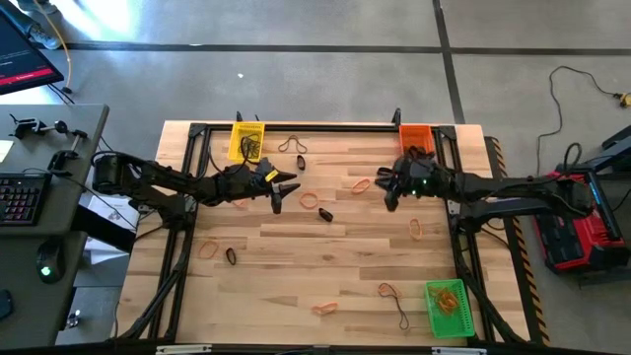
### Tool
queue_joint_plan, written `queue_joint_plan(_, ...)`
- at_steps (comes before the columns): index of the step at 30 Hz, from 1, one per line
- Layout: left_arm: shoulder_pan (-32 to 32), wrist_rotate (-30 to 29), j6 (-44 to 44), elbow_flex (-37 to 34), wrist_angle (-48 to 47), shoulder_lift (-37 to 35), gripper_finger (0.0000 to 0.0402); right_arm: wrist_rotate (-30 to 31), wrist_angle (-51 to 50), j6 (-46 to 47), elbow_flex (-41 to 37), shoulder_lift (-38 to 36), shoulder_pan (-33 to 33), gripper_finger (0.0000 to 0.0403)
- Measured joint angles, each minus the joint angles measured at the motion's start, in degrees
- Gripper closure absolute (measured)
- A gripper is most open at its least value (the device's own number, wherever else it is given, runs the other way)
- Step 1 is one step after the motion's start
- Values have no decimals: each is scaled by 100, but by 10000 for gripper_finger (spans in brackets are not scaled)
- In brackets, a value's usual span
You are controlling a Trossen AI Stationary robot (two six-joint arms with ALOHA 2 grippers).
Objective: Sort rubber bands into baskets
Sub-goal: Put the orange rubber band into the green bin
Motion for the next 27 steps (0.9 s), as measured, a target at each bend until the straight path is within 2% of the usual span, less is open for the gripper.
queue_joint_plan(4,-2,152,106,0,0,0,241,-255,373,0,-39,2,430,372)
queue_joint_plan(8,-22,542,218,2,-60,0,241,-430,1011,-6,-39,2,644,370)
queue_joint_plan(12,-169,580,487,124,-811,-4,251,-903,1398,-121,-39,2,661,370)
queue_joint_plan(21,-670,118,639,1457,-5029,-4,301,-893,1445,-153,-39,2,659,370)
queue_joint_plan(27,-1019,-157,-26,2142,-7406,-4,310,-891,1440,-198,-39,2,659,370)
